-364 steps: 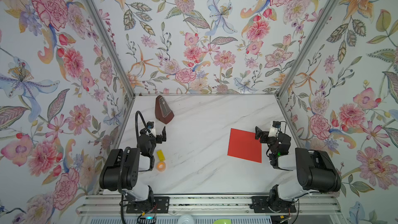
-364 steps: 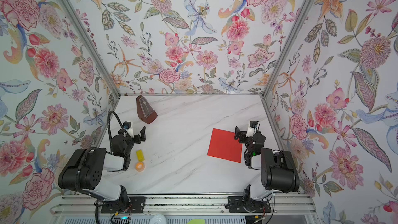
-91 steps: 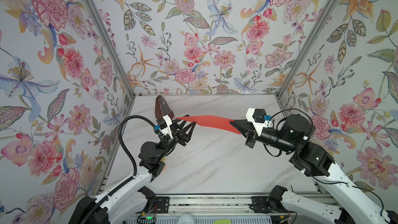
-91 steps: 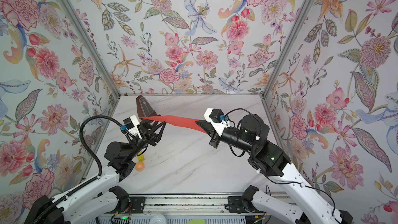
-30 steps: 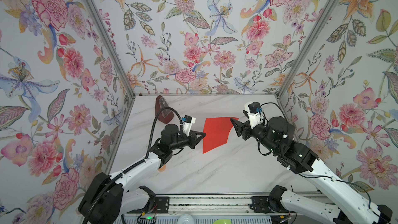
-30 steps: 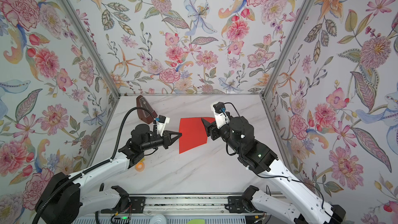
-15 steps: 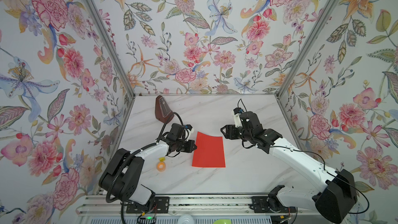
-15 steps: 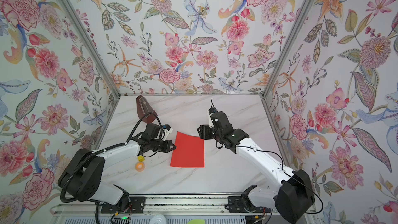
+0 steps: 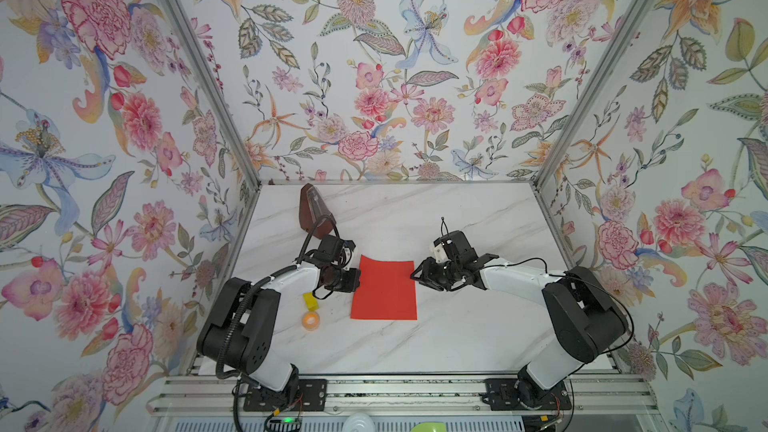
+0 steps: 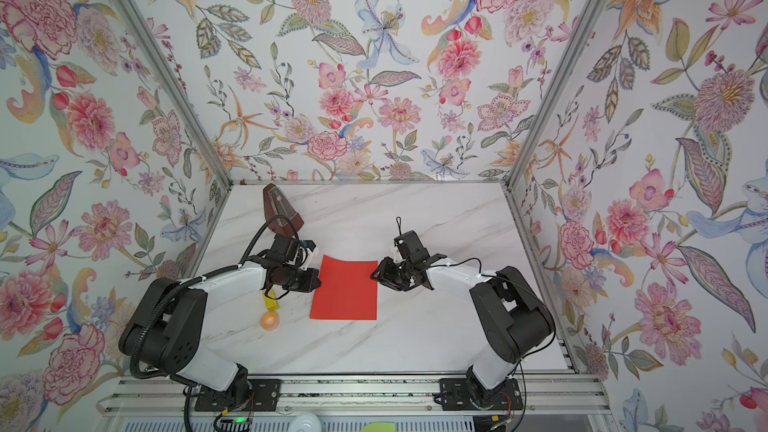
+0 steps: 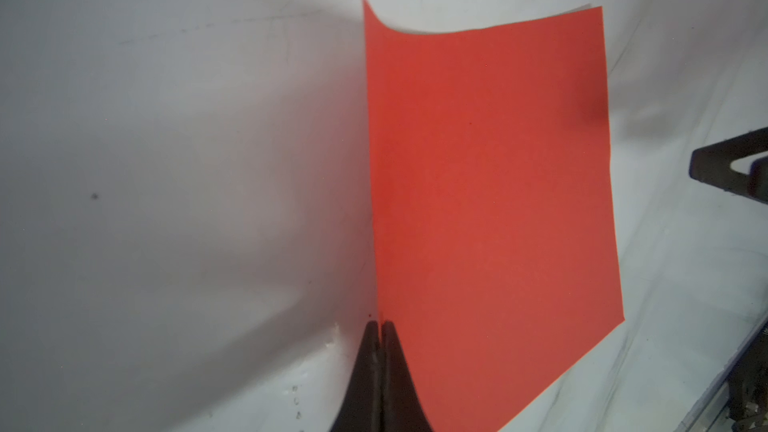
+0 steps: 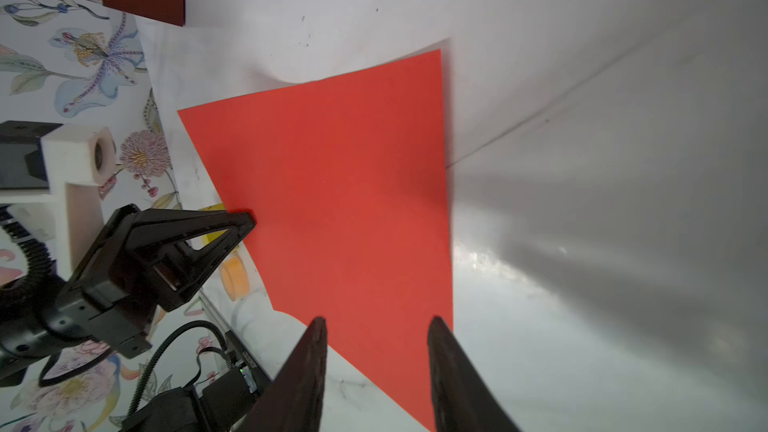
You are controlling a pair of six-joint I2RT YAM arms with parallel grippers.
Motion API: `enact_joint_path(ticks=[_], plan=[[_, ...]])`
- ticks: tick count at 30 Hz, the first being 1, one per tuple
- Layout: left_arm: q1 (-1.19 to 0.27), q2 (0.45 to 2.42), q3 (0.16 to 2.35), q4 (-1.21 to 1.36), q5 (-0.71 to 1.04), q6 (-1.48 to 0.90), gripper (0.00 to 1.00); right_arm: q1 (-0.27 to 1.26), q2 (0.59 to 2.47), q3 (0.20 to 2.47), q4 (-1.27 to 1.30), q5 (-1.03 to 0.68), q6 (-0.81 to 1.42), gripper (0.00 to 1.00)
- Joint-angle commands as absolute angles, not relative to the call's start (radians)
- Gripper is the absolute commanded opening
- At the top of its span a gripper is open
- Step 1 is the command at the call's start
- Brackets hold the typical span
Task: Fold a paper plane with a square sheet of paper (fold left side to right side)
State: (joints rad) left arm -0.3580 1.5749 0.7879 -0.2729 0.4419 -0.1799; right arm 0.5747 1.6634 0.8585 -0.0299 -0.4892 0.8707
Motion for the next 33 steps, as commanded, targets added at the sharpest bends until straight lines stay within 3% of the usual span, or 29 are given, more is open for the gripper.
enact_joint_path(ticks=[1,22,27,33], plan=[[-0.351,1.588,0.804,-0.310,0.399,-0.153,0.00,0.575,1.705,0.837,0.103,-0.590,0.928,0.39],[-0.330,1.571,0.811,-0.309,0.436,-0.146,0.01,0.564,1.847,0.824,0.143,-0.629,0.918,0.33],[-0.331,1.513,0.800,-0.279,0.510,-0.166,0.29,0.565,1.850,0.818,0.143,-0.621,0.917,0.33],[-0.330,1.493,0.799,-0.279,0.594,-0.177,0.41,0.564,1.849,0.815,0.141,-0.616,0.916,0.33]])
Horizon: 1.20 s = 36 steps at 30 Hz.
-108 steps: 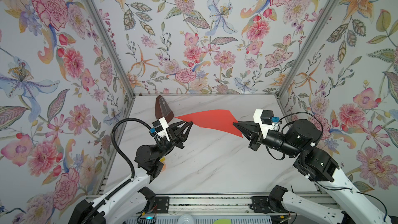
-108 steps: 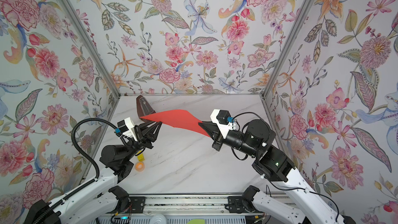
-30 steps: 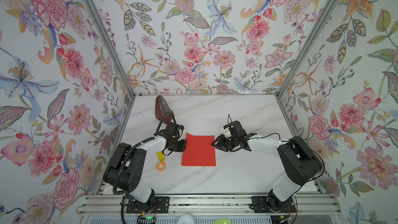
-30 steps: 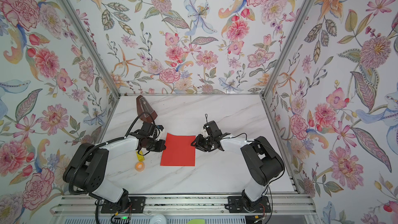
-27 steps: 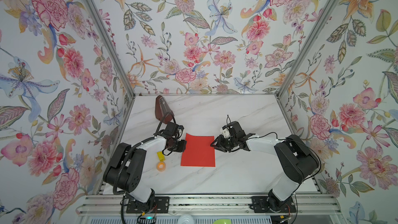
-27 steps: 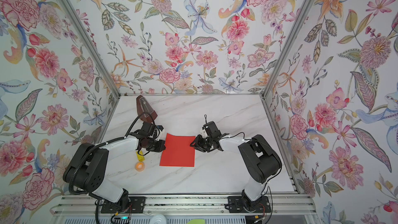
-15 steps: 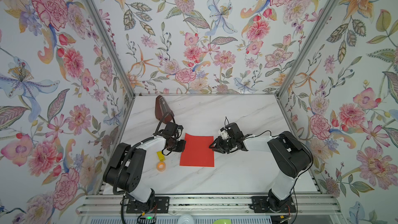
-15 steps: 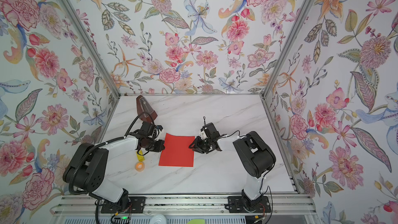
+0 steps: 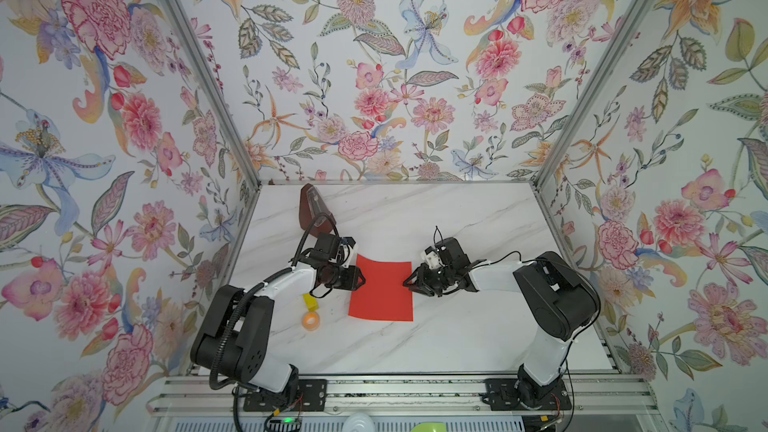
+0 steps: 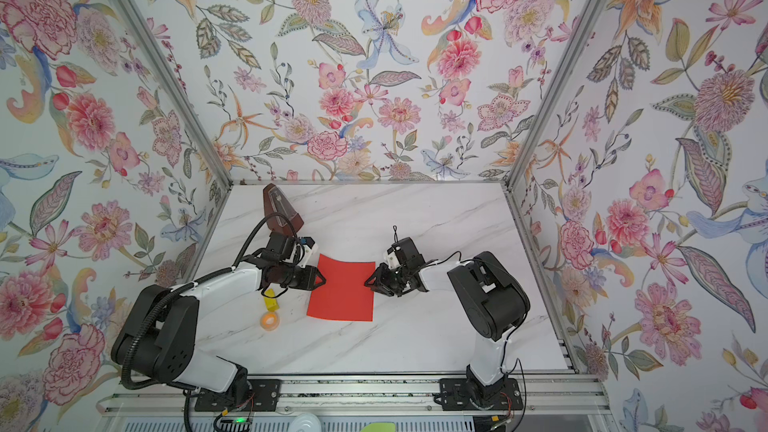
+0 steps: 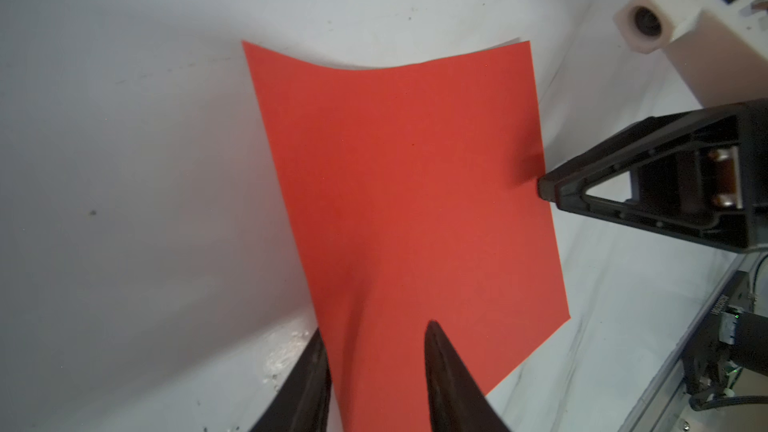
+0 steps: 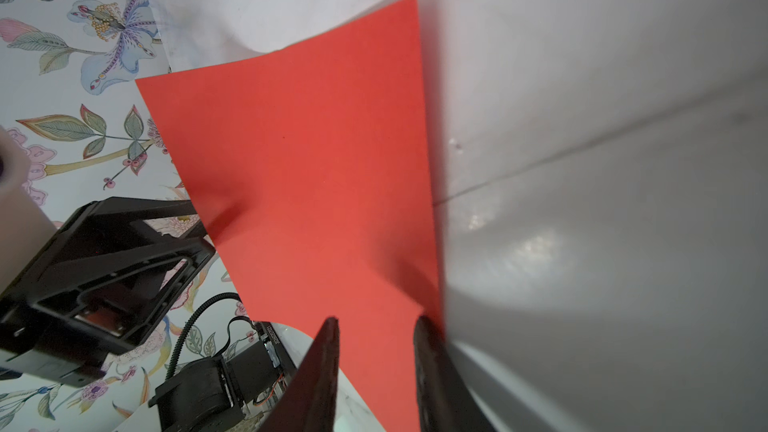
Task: Fold a paper plane with a square sheet of paper (fold left side to right side)
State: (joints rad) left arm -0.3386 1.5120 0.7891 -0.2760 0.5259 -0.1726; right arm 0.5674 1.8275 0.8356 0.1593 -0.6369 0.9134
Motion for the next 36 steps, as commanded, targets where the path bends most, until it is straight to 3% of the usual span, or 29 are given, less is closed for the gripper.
enact_joint_path(ticks=[1,14,29,36], plan=[[-0.330,1.489,0.798,-0.274,0.601,-0.186,0.42,0.564,1.848,0.816,0.140,-0.615,0.916,0.32],[-0.410,1.459,0.773,-0.098,0.727,-0.341,0.60,0.565,1.844,0.826,0.134,-0.614,0.916,0.32],[-0.514,1.604,0.827,0.048,0.700,-0.426,0.63,0.564,1.839,0.822,0.129,-0.609,0.914,0.33],[-0.515,1.606,0.815,0.050,0.624,-0.425,0.55,0.568,1.822,0.822,0.130,-0.601,0.914,0.32]])
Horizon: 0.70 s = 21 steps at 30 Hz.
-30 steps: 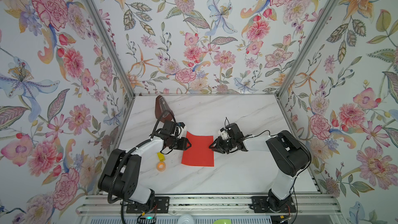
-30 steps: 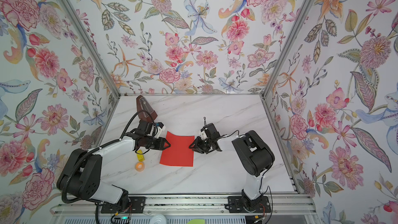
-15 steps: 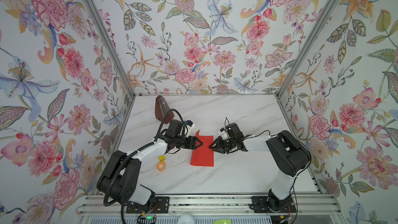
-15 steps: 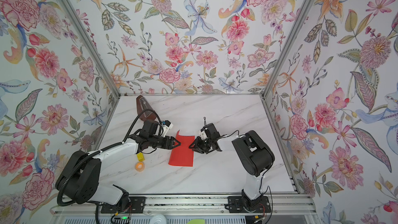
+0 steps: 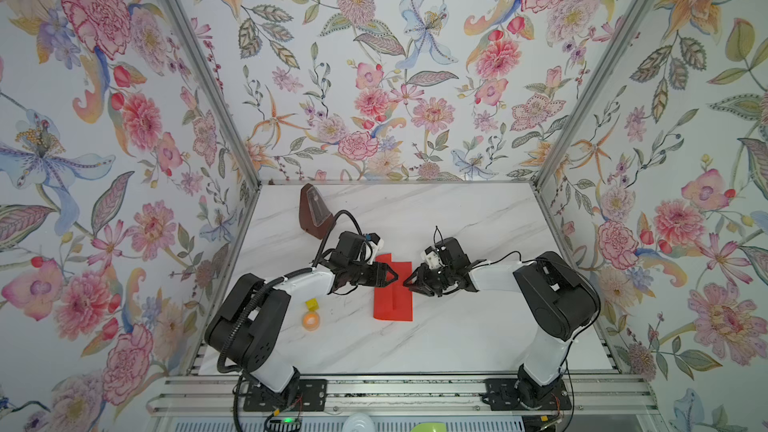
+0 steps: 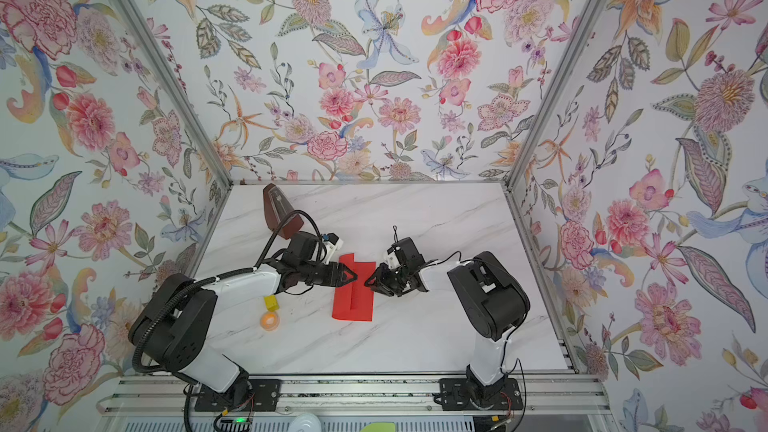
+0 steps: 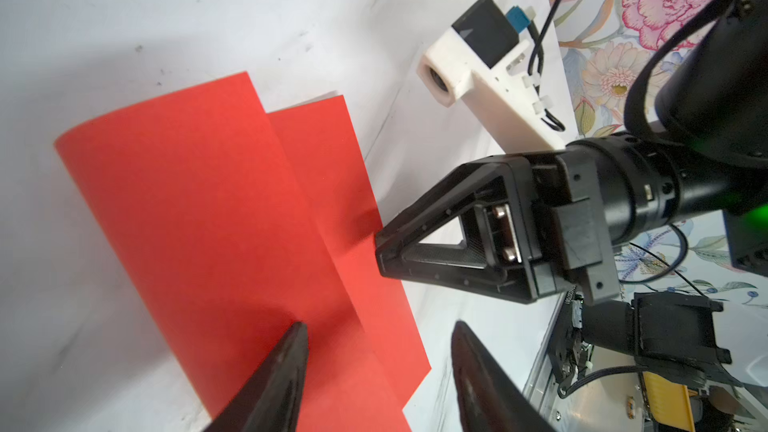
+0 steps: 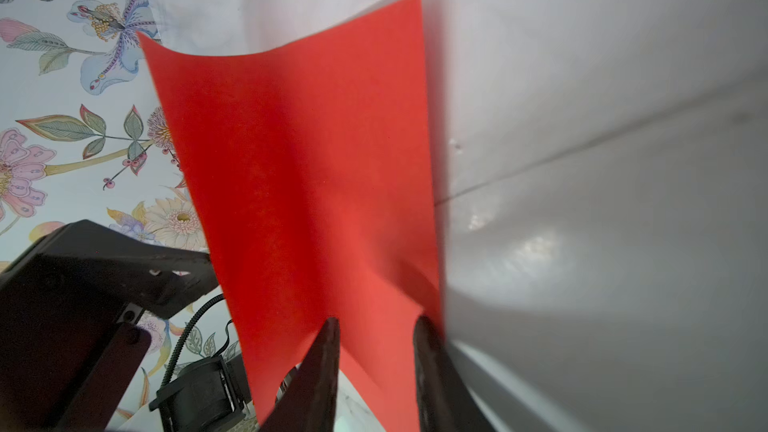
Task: Fold a paper plane with a square sheet of paper (fold left side to right side)
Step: 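Press the folded sheet flat with the left gripper near the right gripper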
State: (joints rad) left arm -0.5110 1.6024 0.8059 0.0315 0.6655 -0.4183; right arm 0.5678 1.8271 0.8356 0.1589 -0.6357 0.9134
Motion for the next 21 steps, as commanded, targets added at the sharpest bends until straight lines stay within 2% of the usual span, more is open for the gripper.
enact_joint_path(ticks=[1,11,18,21], plan=[[-0.514,1.608,0.813,0.054,0.626,-0.426,0.53,0.567,1.822,0.821,0.130,-0.601,0.914,0.32],[-0.512,1.618,0.804,0.062,0.604,-0.439,0.24,0.572,1.792,0.818,0.136,-0.596,0.913,0.28],[-0.510,1.629,0.800,0.072,0.604,-0.446,0.14,0.576,1.754,0.812,0.154,-0.597,0.917,0.27],[-0.512,1.632,0.802,0.074,0.603,-0.450,0.13,0.577,1.747,0.808,0.169,-0.597,0.929,0.26]])
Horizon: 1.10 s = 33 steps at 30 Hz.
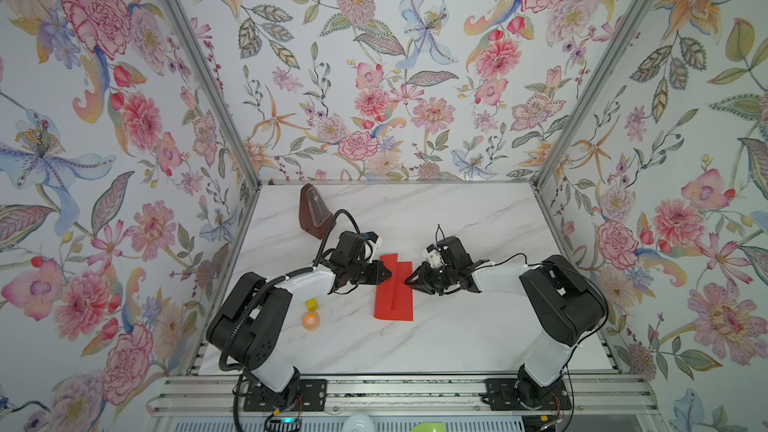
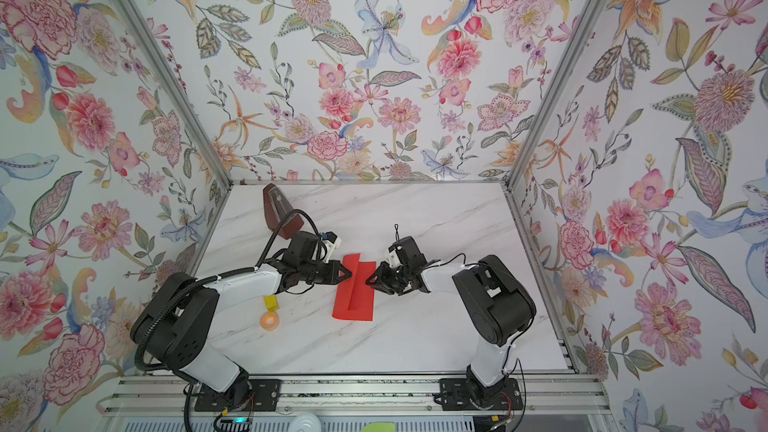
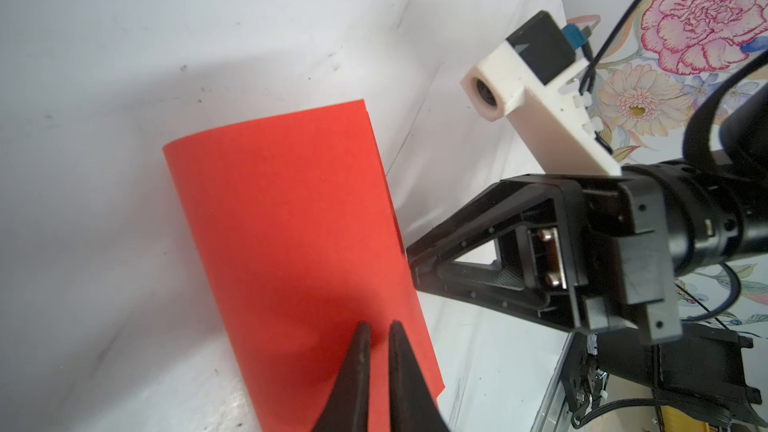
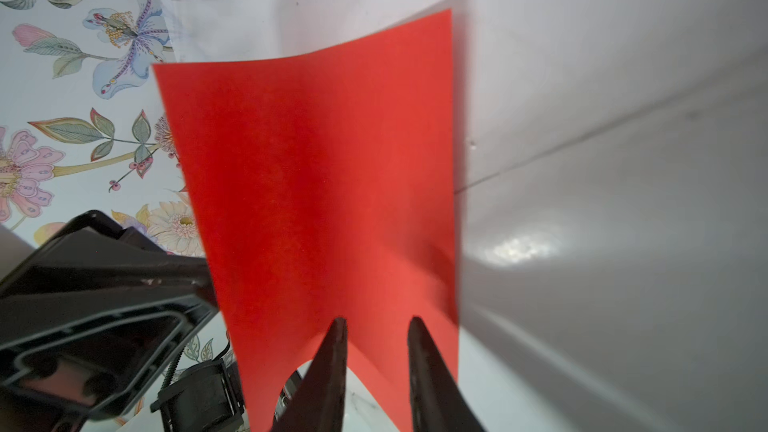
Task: Fold a paper plane with a square sheet of paper (fold left side to right side)
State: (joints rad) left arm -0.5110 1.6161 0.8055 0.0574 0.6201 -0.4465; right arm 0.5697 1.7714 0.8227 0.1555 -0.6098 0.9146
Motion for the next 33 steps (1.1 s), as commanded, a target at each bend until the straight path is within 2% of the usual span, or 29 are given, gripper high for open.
enact_joint_path(ticks=[1,12,21,25,33], plan=[[-0.513,1.635,0.802,0.075,0.603,-0.452,0.13,0.577,1.741,0.804,0.183,-0.599,0.937,0.26],[-0.509,1.638,0.812,0.068,0.603,-0.451,0.10,0.614,1.758,0.755,0.493,-0.678,1.098,0.27],[-0.506,1.626,0.811,0.060,0.598,-0.449,0.10,0.632,1.810,0.759,0.559,-0.692,1.138,0.27],[-0.504,1.623,0.808,0.062,0.597,-0.451,0.10,0.640,1.827,0.756,0.589,-0.699,1.155,0.24],[-0.504,1.615,0.807,0.064,0.594,-0.456,0.10,0.652,1.845,0.758,0.615,-0.702,1.173,0.12]])
